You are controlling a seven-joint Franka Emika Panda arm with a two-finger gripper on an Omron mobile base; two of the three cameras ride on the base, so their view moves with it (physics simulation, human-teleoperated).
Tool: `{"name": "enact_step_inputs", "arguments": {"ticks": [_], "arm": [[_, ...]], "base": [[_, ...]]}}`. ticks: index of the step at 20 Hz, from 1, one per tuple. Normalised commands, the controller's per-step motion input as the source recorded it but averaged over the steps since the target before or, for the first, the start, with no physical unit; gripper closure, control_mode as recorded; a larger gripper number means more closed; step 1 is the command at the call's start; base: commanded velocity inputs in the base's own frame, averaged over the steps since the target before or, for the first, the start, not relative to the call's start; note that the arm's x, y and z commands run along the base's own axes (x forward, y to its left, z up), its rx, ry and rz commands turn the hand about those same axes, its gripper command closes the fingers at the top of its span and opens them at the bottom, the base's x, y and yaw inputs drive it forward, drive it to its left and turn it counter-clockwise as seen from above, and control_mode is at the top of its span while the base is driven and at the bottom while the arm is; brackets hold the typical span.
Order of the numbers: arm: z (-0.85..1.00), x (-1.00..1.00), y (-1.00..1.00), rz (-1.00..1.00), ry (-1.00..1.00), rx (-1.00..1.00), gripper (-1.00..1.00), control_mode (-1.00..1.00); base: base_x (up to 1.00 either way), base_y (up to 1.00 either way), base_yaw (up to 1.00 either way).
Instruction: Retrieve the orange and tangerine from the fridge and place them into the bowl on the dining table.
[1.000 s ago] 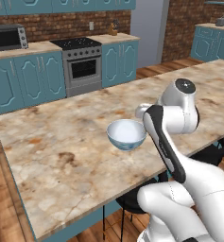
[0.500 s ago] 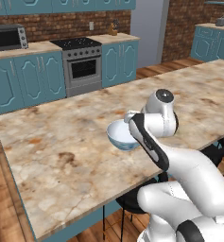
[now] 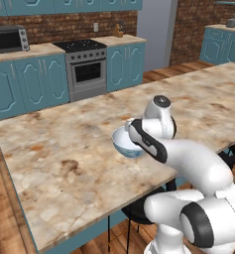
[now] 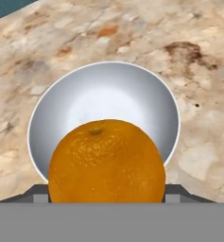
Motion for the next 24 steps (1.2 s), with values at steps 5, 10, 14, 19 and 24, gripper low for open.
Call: {"name": "enact_step_inputs", "arguments": {"ticks": [5, 10, 14, 19, 24], "arm": [[-0.27, 0.27, 0.0, 0.0, 0.1, 0.0, 1.0, -1.0], [-0.3, 0.32, 0.01, 0.0, 0.07, 0.0, 1.0, -1.0], [-0.27, 0.31, 0.01, 0.0, 0.07, 0.0, 1.0, -1.0], [-0.27, 0.29, 0.05, 0.0, 0.05, 0.0, 1.0, -1.0], [-0.27, 0.24, 0.06, 0.0, 0.04, 0.0, 1.0, -1.0]], "base": [[0.0, 0.0, 0.0], [0.0, 0.0, 0.0], [0.0, 0.0, 0.0], [0.0, 0.0, 0.0], [0.0, 0.0, 0.0]]}}
